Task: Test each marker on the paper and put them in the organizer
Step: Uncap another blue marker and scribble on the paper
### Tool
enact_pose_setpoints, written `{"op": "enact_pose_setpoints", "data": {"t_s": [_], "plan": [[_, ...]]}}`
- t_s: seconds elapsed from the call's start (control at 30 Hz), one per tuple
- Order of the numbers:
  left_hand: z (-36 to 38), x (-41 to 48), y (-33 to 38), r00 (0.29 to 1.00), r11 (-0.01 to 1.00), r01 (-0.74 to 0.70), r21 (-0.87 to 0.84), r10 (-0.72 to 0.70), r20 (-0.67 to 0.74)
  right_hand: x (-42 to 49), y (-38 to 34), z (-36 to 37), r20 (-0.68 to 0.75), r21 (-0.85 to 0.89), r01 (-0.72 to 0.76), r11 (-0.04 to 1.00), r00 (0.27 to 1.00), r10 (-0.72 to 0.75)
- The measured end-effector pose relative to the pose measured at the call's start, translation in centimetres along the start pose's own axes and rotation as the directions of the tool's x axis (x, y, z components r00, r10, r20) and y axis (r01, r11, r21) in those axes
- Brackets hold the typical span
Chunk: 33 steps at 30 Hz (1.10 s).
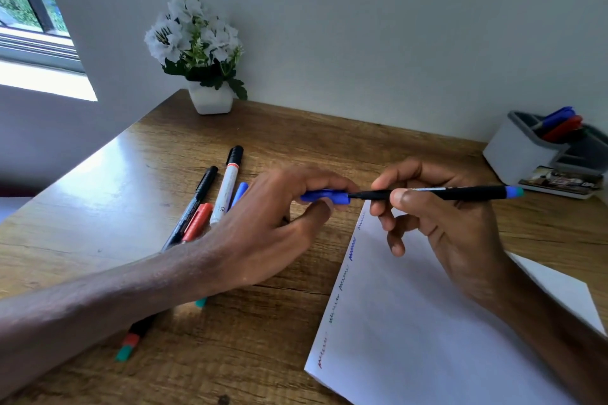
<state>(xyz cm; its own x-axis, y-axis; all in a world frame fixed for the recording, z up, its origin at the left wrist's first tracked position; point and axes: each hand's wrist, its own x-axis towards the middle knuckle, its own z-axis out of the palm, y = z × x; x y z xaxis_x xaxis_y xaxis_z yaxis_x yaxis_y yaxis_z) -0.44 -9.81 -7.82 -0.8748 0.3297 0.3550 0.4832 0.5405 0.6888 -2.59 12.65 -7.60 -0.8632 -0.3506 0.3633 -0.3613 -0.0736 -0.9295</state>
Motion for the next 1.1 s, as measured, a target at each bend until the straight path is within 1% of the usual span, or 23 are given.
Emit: {"op": "enact_pose_setpoints", "data": {"t_s": [0.43,0.6,0.73,0.8,0.9,1.0,1.1], "plan": [[0.02,0.1,-0.04,0.999,0.999,-0.04,-0.007,0.04,-0.026,0.16,-0.16,-0.31,-0.02,-0.004,0.008,1.0,1.0,-0.008],[0.25,-0.06,0.22,0.994,0.994,-0.107,0.026,0.107,0.0,0.01,-0.31,0.01,0.013,-0.065,-0.003,0.998,1.0,0.004],[0.34,0.01,0.31,0.991,0.993,-0.116,-0.01,0.115,-0.063,-0.02,-0.63,0.13,0.007,-0.049,-0.006,0.999,1.0,0.007],[0.24,0.1,0.41,0.988,0.989,-0.147,-0.011,0.146,-0.052,0.09,-0.73,0.23,0.016,-0.038,-0.008,0.999,1.0,0.008],[0.34,-0.01,0.69,0.979,0.979,-0.205,0.004,0.205,-0.017,0.12,-0.74,0.32,-0.008,-0.021,-0.036,0.999,0.999,0.036],[0.41,0.01,0.72,0.98,0.98,-0.197,-0.033,0.196,-0.04,0.12,-0.65,0.33,-0.02,-0.061,-0.016,0.998,1.0,0.015],[0.29,0.13,0.57,0.986,0.975,-0.167,-0.143,0.167,-0.014,0.31,-0.72,0.39,0.011,-0.078,0.005,0.997,1.0,-0.004]]}}
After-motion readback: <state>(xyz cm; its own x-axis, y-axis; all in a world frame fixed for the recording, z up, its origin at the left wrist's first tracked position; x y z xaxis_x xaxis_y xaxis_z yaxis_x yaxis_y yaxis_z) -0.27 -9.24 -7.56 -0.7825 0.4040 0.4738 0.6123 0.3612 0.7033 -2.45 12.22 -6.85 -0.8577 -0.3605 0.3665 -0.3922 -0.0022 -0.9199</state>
